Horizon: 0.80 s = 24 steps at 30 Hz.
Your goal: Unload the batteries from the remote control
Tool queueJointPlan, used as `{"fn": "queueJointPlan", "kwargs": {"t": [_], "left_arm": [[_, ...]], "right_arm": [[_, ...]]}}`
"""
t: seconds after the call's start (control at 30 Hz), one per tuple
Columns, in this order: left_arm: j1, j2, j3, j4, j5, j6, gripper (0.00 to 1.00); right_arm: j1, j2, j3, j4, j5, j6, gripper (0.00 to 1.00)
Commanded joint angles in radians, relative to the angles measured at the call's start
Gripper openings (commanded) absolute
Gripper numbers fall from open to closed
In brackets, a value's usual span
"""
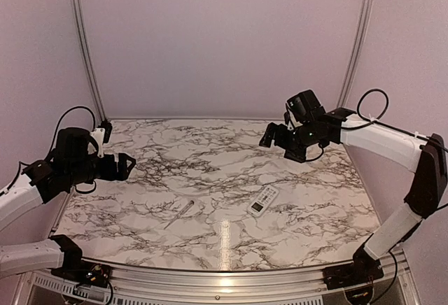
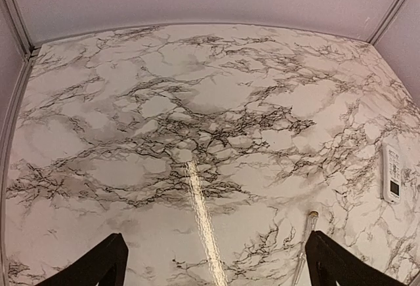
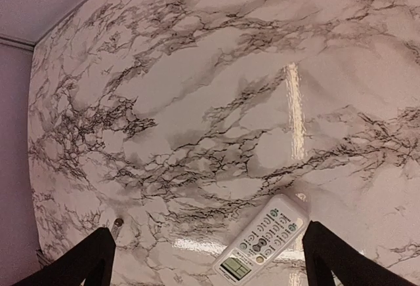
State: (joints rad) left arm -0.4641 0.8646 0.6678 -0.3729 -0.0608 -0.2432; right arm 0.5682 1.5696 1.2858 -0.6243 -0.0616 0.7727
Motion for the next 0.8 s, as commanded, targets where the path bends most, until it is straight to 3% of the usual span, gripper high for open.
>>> {"fn": "queueJointPlan", "kwargs": {"t": [0.0,0.23,0.47,0.77], "left_arm": [[-0.002,-0.063,-0.004,-0.042,-0.044,0.003,0.99],[-0.002,-0.080,-0.016,-0.027,-0.069,-0.008,0.99],[-0.002,-0.099,-0.004,-0.056,-0.227,-0.048,0.99],[-0.002,-0.097,-0.015,-0.056,-0.173,-0.027,0.99]], "right_arm": [[0.005,0.011,-0.015,0.070,0.011,-0.028,0.98],[0.006,0.085,0.022,-0.073,0.004,0.038,0.98],[0.007,0.107,0.017,-0.151,-0.012,0.093,0.99],[0.037,0.189,0.064,-0.269,-0.008,0.152,0.98]]}}
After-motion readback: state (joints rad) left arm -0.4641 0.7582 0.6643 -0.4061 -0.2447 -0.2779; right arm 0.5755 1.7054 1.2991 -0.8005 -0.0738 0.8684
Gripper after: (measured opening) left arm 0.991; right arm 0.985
